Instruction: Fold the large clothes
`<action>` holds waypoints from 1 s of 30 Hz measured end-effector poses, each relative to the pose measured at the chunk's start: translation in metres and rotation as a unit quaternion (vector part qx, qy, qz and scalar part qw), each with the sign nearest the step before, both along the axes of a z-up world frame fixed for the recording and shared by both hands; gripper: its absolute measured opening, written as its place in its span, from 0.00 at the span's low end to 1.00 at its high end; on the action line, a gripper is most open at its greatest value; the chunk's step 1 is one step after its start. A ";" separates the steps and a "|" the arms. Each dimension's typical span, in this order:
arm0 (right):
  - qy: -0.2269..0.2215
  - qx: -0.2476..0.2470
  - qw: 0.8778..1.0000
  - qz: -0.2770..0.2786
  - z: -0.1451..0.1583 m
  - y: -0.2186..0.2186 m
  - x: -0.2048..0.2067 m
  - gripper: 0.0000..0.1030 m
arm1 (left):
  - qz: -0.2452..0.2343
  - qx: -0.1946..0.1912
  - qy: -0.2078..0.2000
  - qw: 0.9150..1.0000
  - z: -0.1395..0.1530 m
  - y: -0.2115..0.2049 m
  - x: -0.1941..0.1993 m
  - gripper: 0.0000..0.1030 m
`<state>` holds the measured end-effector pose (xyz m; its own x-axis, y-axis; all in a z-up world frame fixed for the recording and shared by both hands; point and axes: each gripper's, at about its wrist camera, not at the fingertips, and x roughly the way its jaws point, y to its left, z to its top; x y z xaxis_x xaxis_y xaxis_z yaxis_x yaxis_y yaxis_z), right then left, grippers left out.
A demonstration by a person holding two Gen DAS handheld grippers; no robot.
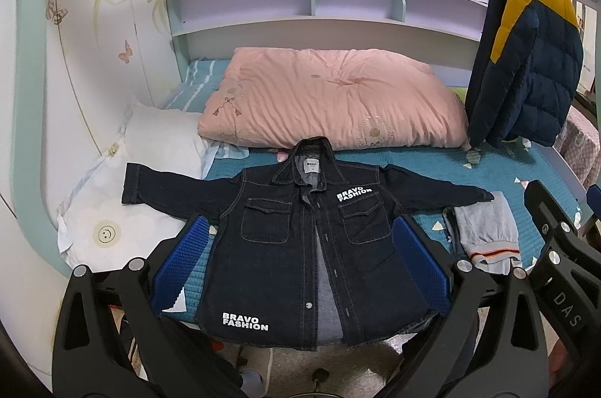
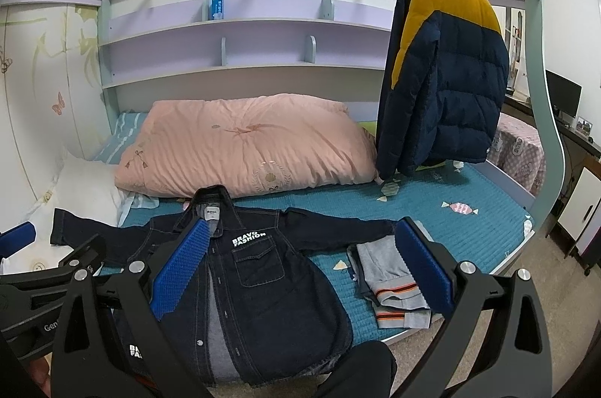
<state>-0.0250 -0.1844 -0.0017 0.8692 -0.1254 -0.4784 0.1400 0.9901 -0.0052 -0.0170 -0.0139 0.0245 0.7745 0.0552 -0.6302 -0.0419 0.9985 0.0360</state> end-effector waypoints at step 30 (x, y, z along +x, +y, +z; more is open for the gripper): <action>0.003 -0.006 1.000 -0.004 0.007 0.001 -0.005 0.93 | -0.007 0.003 -0.013 1.000 -0.001 -0.004 -0.011 0.95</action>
<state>-0.0302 -0.1834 0.0049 0.8648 -0.1392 -0.4825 0.1486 0.9887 -0.0190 -0.0283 -0.0184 0.0237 0.7908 0.0485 -0.6101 -0.0293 0.9987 0.0414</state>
